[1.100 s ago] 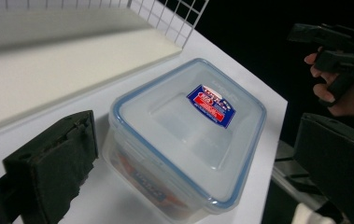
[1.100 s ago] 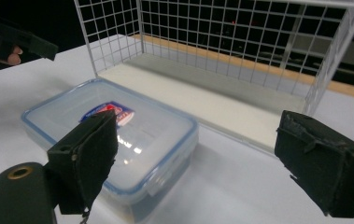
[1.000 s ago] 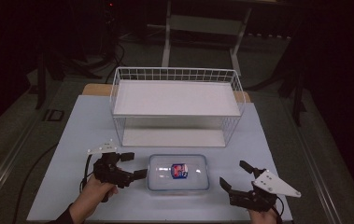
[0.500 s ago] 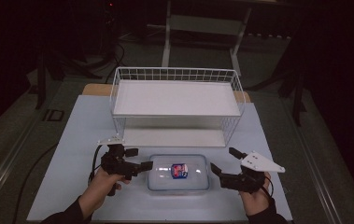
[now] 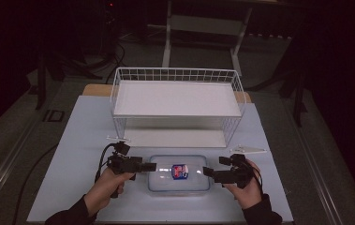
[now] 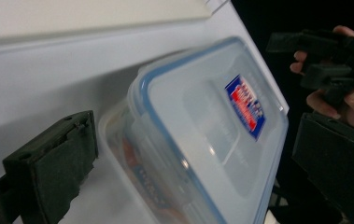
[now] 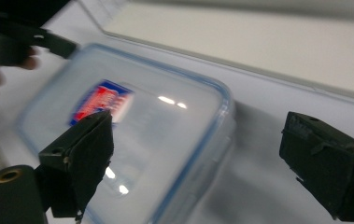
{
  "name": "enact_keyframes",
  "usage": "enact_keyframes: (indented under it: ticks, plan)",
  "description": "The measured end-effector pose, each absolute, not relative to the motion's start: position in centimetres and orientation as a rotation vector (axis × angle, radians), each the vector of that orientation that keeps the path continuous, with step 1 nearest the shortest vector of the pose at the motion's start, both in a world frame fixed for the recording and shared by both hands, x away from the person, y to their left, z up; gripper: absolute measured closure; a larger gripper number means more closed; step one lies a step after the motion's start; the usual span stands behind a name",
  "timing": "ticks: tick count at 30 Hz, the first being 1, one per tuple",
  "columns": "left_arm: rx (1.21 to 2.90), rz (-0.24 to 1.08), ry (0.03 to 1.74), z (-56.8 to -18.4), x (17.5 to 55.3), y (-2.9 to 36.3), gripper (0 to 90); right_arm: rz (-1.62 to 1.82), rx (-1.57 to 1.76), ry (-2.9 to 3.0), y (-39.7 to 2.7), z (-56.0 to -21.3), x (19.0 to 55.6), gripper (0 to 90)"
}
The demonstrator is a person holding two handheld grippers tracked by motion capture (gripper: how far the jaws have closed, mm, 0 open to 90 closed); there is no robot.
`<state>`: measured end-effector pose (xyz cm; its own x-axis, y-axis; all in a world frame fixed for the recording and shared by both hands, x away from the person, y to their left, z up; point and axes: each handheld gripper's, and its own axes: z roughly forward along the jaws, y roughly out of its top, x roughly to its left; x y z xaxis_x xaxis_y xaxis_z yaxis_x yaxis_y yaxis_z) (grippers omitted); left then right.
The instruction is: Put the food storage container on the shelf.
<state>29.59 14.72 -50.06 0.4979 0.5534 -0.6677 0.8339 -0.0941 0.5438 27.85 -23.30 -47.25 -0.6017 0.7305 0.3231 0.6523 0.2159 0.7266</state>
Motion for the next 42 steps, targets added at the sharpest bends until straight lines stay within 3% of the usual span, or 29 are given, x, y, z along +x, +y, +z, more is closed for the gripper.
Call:
enact_keyframes:
  ticks: [10,19,22,26,36,42]
  plan:
    - [1.762,-0.471,1.265,-51.4,29.6,14.6,6.9,1.304,1.582,2.455,-23.0,-48.9,28.9,10.0]
    - [1.735,-0.624,1.301,-52.9,29.8,14.6,30.7,1.288,1.612,2.494,-22.7,-49.4,28.9,12.1]
    - [1.704,-0.651,1.306,-53.1,29.8,14.8,33.0,1.299,1.633,2.501,-22.8,-49.4,28.8,13.2]
    - [1.705,-0.626,1.304,-52.4,29.4,15.4,49.4,1.297,1.66,2.511,-22.9,-49.6,28.7,13.7]
    - [1.727,-0.589,1.229,-52.0,28.5,15.3,52.7,1.321,1.721,2.531,-22.9,-49.9,28.2,20.5]
    - [1.742,-0.559,1.198,-51.6,27.8,15.3,54.7,1.331,1.72,2.545,-22.9,-49.3,27.5,29.8]
